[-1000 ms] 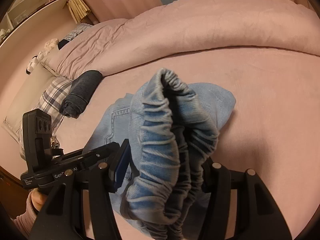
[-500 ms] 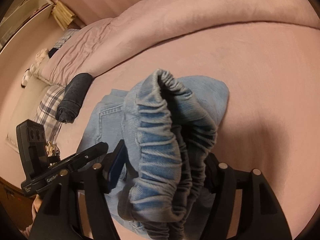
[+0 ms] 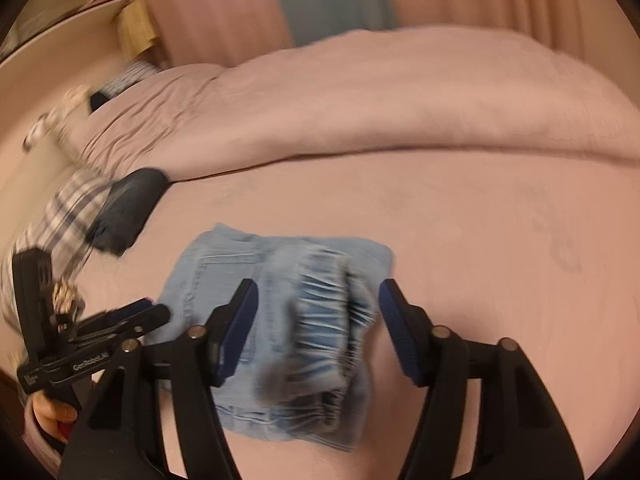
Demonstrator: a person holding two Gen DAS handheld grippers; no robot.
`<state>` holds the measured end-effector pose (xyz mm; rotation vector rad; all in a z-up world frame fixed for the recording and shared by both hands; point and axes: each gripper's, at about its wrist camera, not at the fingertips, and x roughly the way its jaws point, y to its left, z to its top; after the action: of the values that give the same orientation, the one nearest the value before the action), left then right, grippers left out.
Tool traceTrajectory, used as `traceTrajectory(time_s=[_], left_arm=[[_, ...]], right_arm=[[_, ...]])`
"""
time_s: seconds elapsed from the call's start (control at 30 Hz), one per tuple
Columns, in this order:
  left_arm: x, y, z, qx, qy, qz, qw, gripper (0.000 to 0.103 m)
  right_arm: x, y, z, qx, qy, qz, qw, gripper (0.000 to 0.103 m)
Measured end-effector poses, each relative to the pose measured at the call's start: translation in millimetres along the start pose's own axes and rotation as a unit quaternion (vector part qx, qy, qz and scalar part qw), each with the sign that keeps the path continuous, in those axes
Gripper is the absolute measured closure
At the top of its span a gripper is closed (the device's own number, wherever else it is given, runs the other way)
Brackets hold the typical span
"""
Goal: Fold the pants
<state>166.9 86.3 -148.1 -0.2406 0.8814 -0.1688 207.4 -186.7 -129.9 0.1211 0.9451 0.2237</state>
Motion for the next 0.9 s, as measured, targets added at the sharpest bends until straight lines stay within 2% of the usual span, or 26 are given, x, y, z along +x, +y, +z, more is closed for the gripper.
traceTrajectory(time_s=[0.13, 0.3, 0.5, 0.73, 0.8, 0.9], left_arm=[[6.2, 2.4, -3.3, 0.003, 0.002, 0.006, 1.0, 0.047], [20.5, 6.7, -10.4, 0.015, 0.022, 0.019, 0.9995, 0.047], [37.4, -3.1, -17.4, 0.049, 0.023, 0.044, 0.9976, 0.047], [39.9, 1.6, -19.1, 0.059, 0.022, 0.039, 0.9972, 0.044], [32.2, -1.7, -16.9, 0.059, 0.03, 0.047, 0.9967, 0.044], [13.0, -6.4, -17.4, 0.053, 0.019, 0.036, 0.9977, 0.044]], right_arm=[[16.5, 13.4, -2.3, -0.039, 0.025, 0.003, 0.999, 0.049], [54.0, 9.6, -17.0, -0.045, 0.079, -0.019, 0.996, 0.05], [61.1, 11.7, -23.0, -0.062, 0.084, -0.032, 0.994, 0.047], [62.3, 11.2, -24.2, -0.052, 0.087, -0.03, 0.994, 0.047], [61.4, 13.8, -23.3, -0.051, 0.089, -0.032, 0.994, 0.041], [53.3, 19.7, -23.3, -0.045, 0.096, -0.04, 0.994, 0.035]])
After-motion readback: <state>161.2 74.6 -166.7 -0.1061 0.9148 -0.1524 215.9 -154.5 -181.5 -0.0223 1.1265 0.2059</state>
